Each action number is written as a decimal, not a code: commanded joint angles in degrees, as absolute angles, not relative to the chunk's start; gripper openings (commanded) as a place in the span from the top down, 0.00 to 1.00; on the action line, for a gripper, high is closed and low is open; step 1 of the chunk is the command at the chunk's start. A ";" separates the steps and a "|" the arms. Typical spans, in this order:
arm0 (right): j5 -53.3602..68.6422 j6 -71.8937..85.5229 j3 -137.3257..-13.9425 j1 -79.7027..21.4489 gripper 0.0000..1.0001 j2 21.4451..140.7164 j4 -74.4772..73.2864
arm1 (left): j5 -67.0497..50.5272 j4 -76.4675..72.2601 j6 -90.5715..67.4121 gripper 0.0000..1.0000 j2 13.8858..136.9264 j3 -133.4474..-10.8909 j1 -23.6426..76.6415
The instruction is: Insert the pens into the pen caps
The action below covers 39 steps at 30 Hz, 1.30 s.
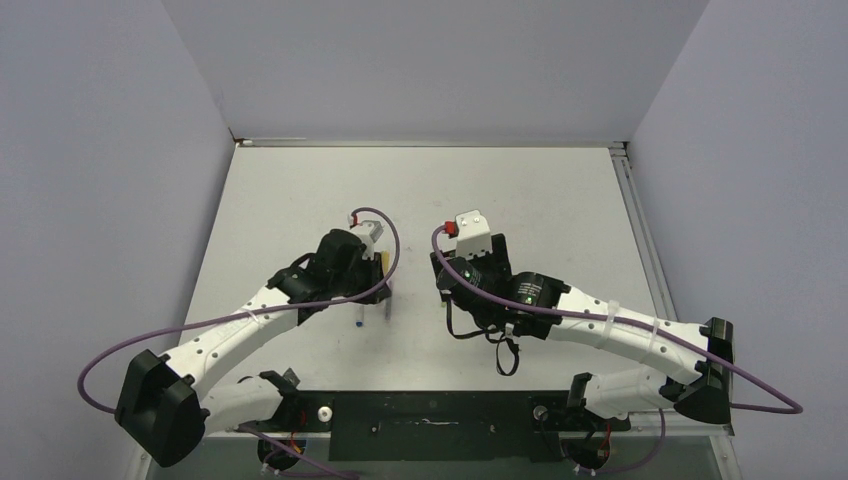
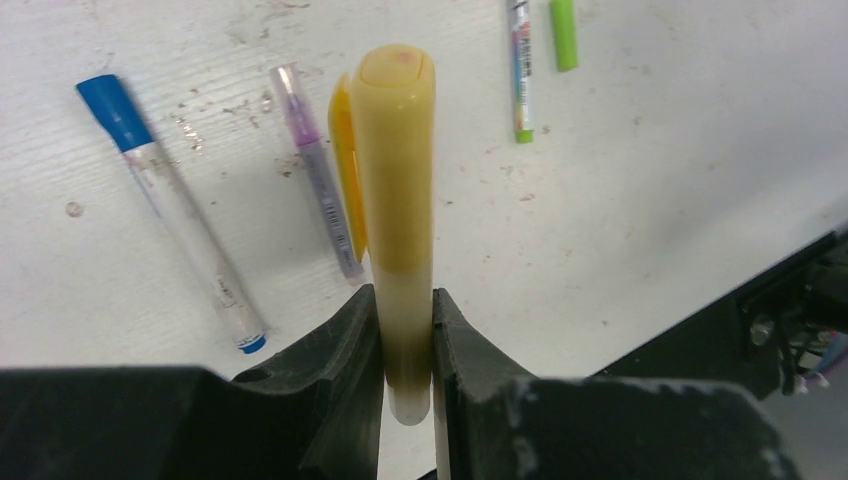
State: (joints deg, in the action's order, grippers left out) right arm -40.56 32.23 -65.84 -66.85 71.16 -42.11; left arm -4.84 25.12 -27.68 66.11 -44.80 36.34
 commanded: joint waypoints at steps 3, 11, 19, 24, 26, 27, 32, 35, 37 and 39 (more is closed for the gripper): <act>-37.32 31.32 -64.66 -64.99 0.26 71.59 -39.75 | 2.21 26.89 -28.12 0.96 73.45 -49.67 36.56; -33.55 30.02 -63.53 -62.67 0.25 72.69 -38.11 | 6.40 26.93 -29.48 0.95 80.41 -50.17 36.47; -31.65 28.36 -63.98 -61.24 0.25 74.33 -37.27 | 6.50 25.99 -30.80 0.86 86.51 -50.39 36.24; -28.58 27.76 -63.93 -59.51 0.25 75.96 -36.36 | 6.42 25.23 -30.86 0.79 88.73 -50.25 36.21; -28.03 27.71 -63.98 -59.03 0.25 76.43 -36.24 | 6.50 25.36 -30.85 0.74 89.15 -50.40 36.21; -27.73 27.74 -63.96 -58.92 0.25 76.58 -36.09 | 6.50 25.40 -30.85 0.72 89.21 -50.46 36.21; -26.59 27.95 -64.03 -57.92 0.25 77.20 -35.65 | 6.43 25.84 -30.72 0.63 88.72 -51.48 36.21; -26.13 27.86 -64.43 -57.05 0.24 77.59 -35.44 | 6.35 26.83 -30.52 0.54 87.62 -52.62 36.21; -25.56 27.79 -64.79 -56.12 0.24 77.93 -35.27 | 6.38 27.52 -30.22 0.53 86.41 -53.40 36.21; -24.85 27.93 -65.11 -55.20 0.24 78.39 -34.93 | 6.50 28.14 -29.80 0.52 85.41 -54.24 36.21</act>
